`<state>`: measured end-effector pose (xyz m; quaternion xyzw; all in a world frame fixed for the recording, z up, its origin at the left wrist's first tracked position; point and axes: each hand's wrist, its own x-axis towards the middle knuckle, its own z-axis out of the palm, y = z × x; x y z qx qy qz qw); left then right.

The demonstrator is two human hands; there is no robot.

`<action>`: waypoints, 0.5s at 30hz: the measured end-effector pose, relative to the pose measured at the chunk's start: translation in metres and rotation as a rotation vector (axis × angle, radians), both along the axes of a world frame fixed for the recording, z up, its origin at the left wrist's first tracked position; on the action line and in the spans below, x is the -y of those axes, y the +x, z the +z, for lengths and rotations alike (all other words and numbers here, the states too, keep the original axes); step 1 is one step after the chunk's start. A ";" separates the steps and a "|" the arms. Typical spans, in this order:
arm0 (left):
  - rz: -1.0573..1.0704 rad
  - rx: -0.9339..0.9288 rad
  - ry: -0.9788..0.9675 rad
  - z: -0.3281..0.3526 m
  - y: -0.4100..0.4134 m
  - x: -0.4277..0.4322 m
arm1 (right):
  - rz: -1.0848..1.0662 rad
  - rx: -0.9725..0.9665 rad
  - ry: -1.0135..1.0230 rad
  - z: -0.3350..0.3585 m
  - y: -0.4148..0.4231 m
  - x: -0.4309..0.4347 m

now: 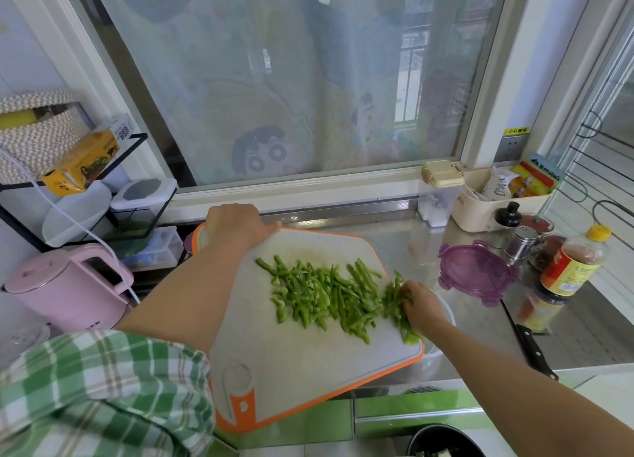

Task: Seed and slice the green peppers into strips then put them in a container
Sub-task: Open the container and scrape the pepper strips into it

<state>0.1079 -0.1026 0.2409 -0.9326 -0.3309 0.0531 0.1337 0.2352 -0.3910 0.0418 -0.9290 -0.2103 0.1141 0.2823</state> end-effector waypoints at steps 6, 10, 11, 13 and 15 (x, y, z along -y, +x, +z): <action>0.001 0.006 0.005 -0.001 -0.001 0.000 | -0.095 -0.116 0.010 0.003 0.001 0.003; 0.009 0.025 0.002 -0.004 -0.001 0.000 | -0.122 -0.166 0.045 0.000 0.002 0.005; 0.011 0.028 0.004 -0.004 -0.001 0.000 | -0.117 -0.170 0.045 0.000 0.002 0.005; 0.013 0.032 0.012 -0.005 -0.001 0.000 | -0.099 -0.160 0.051 0.000 0.002 0.005; 0.017 0.031 0.013 -0.005 0.000 0.000 | -0.118 -0.137 0.068 0.002 0.002 0.005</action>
